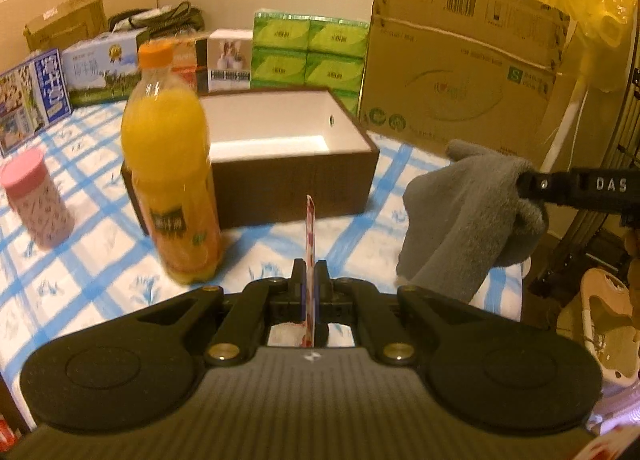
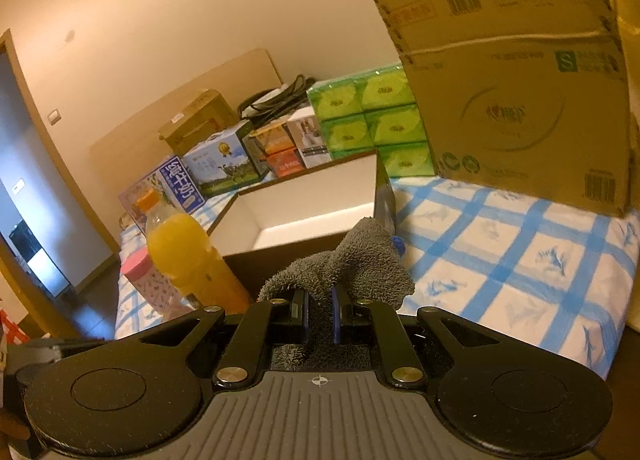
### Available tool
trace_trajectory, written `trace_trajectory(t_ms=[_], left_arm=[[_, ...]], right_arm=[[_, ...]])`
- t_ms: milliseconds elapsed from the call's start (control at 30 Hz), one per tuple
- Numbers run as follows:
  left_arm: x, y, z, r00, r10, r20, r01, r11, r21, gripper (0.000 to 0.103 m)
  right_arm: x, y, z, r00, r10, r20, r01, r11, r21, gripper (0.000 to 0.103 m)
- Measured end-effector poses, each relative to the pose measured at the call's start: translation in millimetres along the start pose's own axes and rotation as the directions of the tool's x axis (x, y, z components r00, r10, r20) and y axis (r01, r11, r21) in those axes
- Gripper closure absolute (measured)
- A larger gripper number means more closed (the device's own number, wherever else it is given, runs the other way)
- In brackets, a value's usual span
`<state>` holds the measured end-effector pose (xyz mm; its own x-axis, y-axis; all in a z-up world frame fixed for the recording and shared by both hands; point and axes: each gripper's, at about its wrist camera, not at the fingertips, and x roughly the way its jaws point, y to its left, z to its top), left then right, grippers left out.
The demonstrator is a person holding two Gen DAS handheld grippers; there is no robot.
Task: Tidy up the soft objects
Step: 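Carry the dark grey towel with the right tool toward the brown box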
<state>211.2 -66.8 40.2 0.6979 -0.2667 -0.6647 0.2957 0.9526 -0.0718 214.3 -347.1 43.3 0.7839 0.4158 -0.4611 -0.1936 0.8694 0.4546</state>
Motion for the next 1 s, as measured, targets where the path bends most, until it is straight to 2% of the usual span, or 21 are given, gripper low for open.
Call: trace_trajectory(t_ms=[367, 633, 900, 1000], left_arm=[[33.8, -2.2, 69.1, 0.998, 0.019, 0.066, -0.019, 1.0, 0.005, 0.1], [66.4, -1.6, 124.4, 0.993, 0.079, 0.084, -0.081, 0.997, 0.019, 0.1], [109.2, 7.0, 175.9, 0.982, 0.169, 0.08, -0.167, 0.986, -0.023, 0.1], [130.2, 11.3, 188.0, 0.979, 0.196, 0.057, -0.193, 0.98, -0.047, 0.1]], right_arm=[[37.0, 2.8, 64.0, 0.996, 0.036, 0.087, -0.03, 0.997, -0.068, 0.092], [75.0, 9.9, 123.1, 0.983, 0.063, 0.172, -0.042, 0.992, -0.121, 0.092], [149.8, 1.8, 148.0, 0.986, 0.055, 0.159, -0.027, 0.985, -0.171, 0.092], [179.4, -6.2, 151.4, 0.988, 0.076, 0.133, -0.053, 0.984, -0.169, 0.092]])
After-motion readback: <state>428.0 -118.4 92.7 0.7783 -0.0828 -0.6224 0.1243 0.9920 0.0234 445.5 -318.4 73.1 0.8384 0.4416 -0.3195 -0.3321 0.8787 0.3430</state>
